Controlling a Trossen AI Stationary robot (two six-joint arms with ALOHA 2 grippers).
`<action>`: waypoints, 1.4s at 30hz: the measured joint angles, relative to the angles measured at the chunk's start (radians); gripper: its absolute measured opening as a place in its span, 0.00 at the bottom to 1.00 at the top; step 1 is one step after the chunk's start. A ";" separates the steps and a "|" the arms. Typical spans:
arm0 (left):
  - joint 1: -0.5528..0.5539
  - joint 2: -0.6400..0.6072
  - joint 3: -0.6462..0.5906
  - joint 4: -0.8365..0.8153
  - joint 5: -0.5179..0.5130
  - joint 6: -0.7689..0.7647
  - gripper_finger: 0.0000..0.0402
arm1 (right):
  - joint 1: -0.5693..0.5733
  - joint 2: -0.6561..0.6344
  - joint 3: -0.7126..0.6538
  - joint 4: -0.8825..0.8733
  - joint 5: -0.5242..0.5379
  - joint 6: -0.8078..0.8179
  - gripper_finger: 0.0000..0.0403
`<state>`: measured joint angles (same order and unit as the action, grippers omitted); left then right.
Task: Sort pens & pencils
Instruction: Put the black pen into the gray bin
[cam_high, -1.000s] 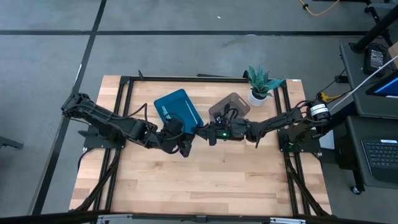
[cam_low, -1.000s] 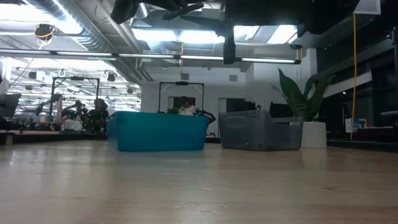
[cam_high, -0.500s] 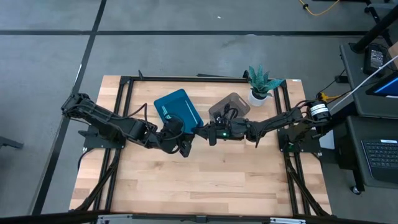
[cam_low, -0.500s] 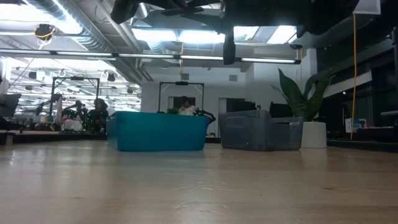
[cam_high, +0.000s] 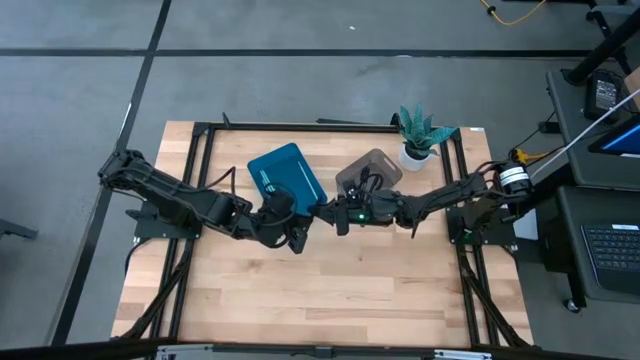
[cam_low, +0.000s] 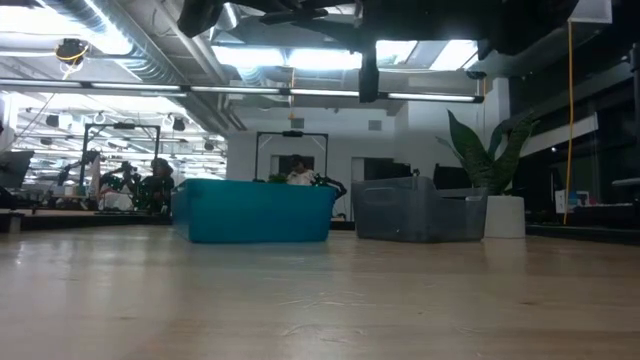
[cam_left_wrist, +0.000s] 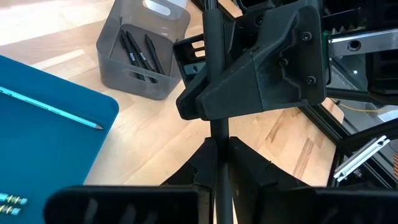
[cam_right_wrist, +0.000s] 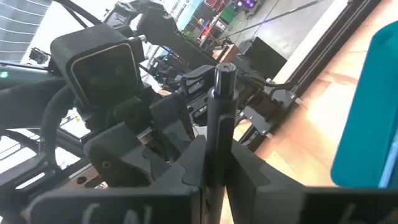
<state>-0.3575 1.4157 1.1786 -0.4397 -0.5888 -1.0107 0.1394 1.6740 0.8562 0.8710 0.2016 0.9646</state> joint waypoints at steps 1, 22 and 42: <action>0.000 -0.003 0.000 0.001 0.000 0.001 0.07 | 0.000 -0.002 0.000 0.000 0.000 0.000 0.09; 0.062 -0.124 0.001 -0.178 -0.038 0.123 0.13 | -0.001 -0.231 -0.002 -0.563 0.245 0.000 0.09; 0.194 -0.129 0.000 -0.657 -0.003 0.182 0.14 | -0.122 -0.266 0.000 -1.057 0.588 0.558 0.09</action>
<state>-0.1635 1.2869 1.1790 -1.0969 -0.5922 -0.8283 0.0177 1.4082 0.8558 -0.1861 0.7892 1.5227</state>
